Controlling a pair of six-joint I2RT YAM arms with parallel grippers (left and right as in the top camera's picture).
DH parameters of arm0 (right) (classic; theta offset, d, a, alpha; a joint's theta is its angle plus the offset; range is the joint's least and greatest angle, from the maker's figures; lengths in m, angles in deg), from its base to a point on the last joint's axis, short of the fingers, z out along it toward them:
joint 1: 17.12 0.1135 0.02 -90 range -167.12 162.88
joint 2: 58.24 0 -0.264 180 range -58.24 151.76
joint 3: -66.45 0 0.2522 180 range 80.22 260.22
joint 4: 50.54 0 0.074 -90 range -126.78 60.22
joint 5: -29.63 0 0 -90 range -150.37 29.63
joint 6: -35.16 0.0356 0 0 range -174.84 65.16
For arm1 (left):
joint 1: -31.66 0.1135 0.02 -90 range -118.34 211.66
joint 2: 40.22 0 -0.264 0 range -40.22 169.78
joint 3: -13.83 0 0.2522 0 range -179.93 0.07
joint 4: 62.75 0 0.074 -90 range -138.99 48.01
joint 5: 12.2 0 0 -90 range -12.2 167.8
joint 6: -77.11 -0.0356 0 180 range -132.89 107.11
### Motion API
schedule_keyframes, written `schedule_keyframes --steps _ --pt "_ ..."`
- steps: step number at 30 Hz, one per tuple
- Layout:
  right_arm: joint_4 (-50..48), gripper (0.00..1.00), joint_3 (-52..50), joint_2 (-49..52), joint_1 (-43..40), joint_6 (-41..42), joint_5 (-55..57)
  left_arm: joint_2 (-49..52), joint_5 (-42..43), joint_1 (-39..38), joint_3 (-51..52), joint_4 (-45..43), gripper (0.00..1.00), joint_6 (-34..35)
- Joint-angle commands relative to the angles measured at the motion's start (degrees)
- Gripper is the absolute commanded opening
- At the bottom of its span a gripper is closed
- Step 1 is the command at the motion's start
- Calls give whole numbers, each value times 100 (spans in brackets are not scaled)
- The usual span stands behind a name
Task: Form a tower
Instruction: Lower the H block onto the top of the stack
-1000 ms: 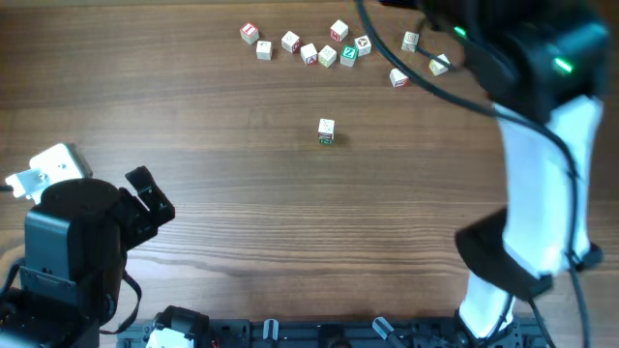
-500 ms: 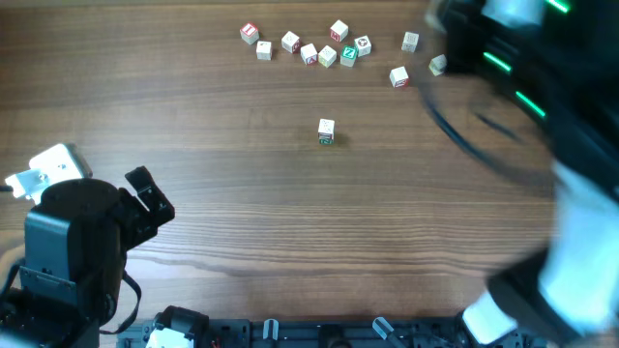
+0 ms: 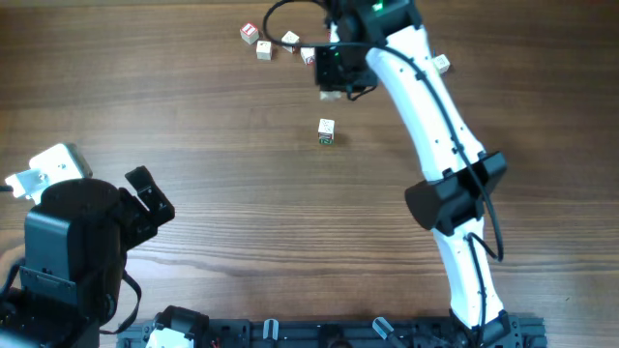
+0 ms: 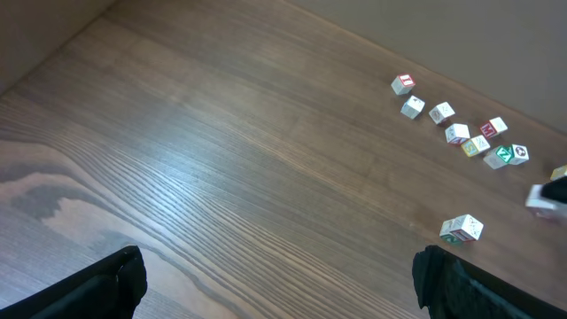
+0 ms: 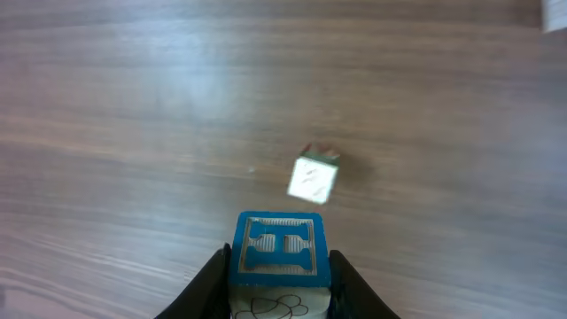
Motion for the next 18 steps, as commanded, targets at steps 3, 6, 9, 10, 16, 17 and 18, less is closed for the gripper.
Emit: schedule_keyframes --steps 3,6,9,10,16,17,18 --pt "22 5 -168 407 179 476 37 2 -76 26 -4 -11 100 98" --pt "15 5 -446 407 179 560 20 2 -76 26 -4 -13 100 98" --pt "-323 5 -944 409 179 592 20 2 -74 26 -4 -11 100 98" --pt "-448 5 -1084 409 179 599 17 2 -74 26 -4 -11 100 98" --pt "-726 5 -1207 446 136 1071 256 2 -76 26 -4 -13 100 98" --pt "-734 5 -1207 452 136 1252 332 2 -74 26 -4 -13 100 98" --pt "-745 5 -1207 452 136 1353 389 2 -74 26 -4 -11 100 98"
